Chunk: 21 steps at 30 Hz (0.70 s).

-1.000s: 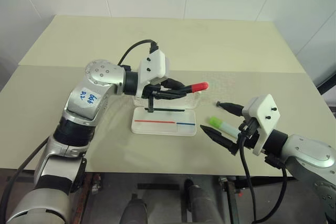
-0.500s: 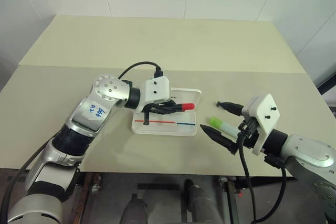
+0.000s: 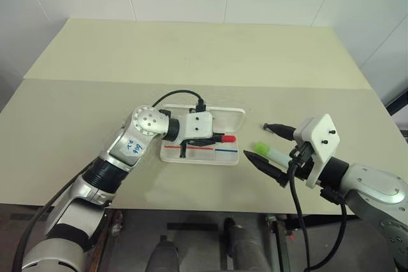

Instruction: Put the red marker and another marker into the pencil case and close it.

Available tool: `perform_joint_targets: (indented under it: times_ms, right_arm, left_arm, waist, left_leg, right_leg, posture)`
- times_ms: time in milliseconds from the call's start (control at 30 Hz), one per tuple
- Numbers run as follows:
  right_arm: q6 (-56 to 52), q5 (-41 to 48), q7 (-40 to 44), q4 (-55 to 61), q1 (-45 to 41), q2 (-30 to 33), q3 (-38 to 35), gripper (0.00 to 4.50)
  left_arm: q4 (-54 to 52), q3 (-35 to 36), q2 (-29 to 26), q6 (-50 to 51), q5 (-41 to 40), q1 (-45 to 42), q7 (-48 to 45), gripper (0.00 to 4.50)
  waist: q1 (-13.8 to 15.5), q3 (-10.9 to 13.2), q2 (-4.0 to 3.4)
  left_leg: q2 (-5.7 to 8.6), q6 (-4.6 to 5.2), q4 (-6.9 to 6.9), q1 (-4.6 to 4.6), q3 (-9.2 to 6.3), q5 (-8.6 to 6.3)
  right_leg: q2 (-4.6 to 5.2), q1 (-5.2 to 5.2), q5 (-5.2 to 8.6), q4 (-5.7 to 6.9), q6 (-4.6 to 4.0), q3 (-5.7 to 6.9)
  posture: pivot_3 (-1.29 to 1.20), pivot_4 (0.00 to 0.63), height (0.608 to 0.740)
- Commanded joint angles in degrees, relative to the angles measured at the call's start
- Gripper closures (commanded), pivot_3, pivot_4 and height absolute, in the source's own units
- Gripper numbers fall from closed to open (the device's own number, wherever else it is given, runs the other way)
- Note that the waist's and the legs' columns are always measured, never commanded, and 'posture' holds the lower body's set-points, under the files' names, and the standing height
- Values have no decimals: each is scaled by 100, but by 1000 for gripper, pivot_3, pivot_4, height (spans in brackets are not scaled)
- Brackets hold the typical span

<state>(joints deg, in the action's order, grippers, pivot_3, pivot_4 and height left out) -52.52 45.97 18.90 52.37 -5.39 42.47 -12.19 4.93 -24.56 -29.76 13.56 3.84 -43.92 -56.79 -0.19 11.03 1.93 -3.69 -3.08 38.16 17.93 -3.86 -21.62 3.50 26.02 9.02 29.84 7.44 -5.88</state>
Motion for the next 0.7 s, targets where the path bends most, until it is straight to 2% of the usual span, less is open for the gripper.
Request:
perform_joint_targets:
  times_ms: [33, 367, 700]
  right_arm:
    - [96, 9, -73, 174, -9, -9, -44, 0]
    - [101, 13, -118, 195, 30, 15, -62, 0]
    - [119, -4, -74, 167, 36, 54, -79, 0]
  left_arm:
    - [81, 39, 125, -216, 139, -183, 78, 3942]
    - [216, 63, 197, -322, 405, -259, 36, 3942]
    - [-146, 188, 128, 74, 373, -260, -101, 521]
  waist:
    - [1, 0, 0]
    - [3, 0, 0]
    - [2, 0, 0]
  left_leg:
    - [0, 0, 0, 0, 0, 0]
    - [0, 4, 1, -2, 0, -2]
    - [0, 9, 1, -11, 0, -4]
  right_leg:
    - [0, 0, 0, 0, 0, 0]
    - [0, -2, 0, 3, 0, 0]
    - [0, -10, 0, 1, 0, 0]
  posture:
    - [0, 150, 740]
    - [0, 150, 740]
    - [0, 150, 740]
